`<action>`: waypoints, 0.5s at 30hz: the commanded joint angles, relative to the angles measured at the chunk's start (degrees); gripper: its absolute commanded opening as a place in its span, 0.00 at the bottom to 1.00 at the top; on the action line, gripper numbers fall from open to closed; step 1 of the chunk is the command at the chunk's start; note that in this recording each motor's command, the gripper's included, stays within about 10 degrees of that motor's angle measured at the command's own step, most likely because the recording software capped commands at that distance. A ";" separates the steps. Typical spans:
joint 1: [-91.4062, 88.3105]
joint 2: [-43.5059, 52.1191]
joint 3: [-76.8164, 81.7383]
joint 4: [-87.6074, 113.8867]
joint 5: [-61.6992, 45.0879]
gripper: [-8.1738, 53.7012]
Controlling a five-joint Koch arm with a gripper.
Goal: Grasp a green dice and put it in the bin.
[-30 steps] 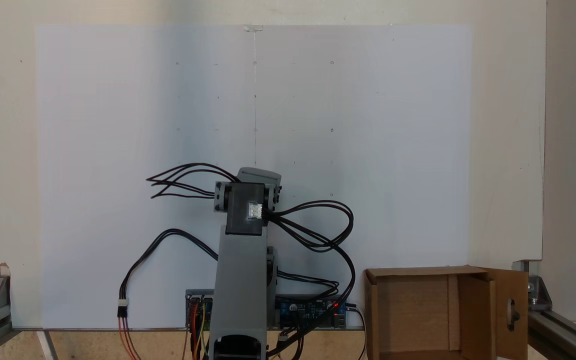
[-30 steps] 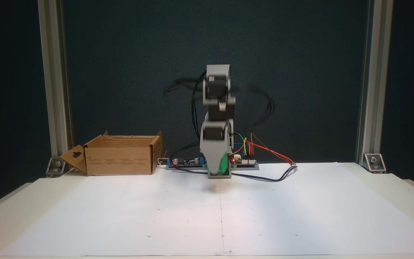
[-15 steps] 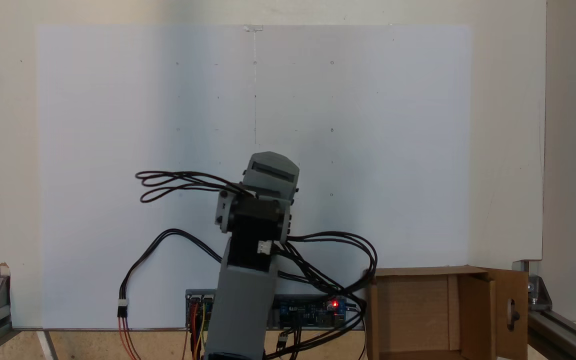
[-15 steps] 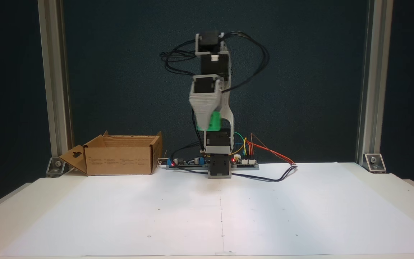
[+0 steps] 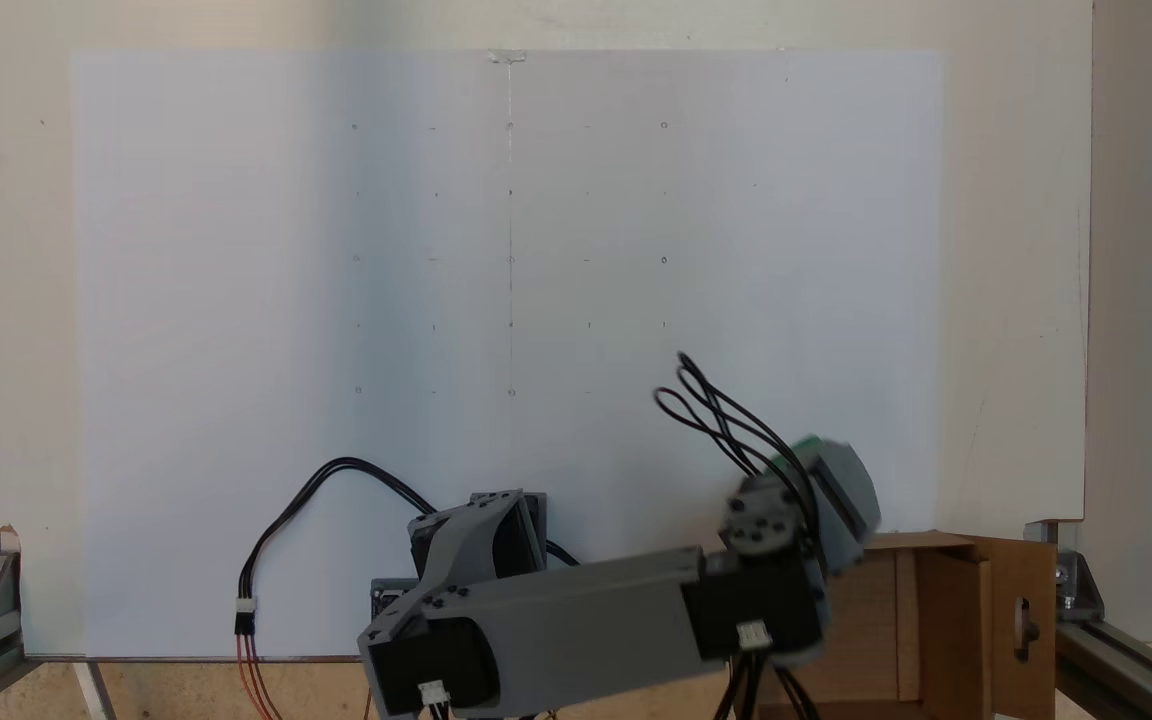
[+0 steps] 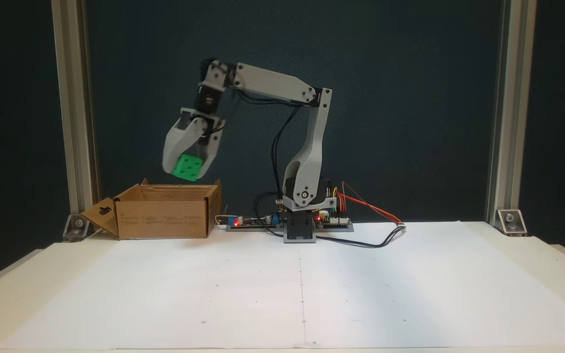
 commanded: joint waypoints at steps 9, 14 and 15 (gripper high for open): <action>29.44 -14.77 -10.02 -8.96 -13.18 0.33; 30.85 -20.39 -10.02 -8.96 -14.85 0.33; 30.85 -21.09 -9.93 -9.32 -14.85 0.33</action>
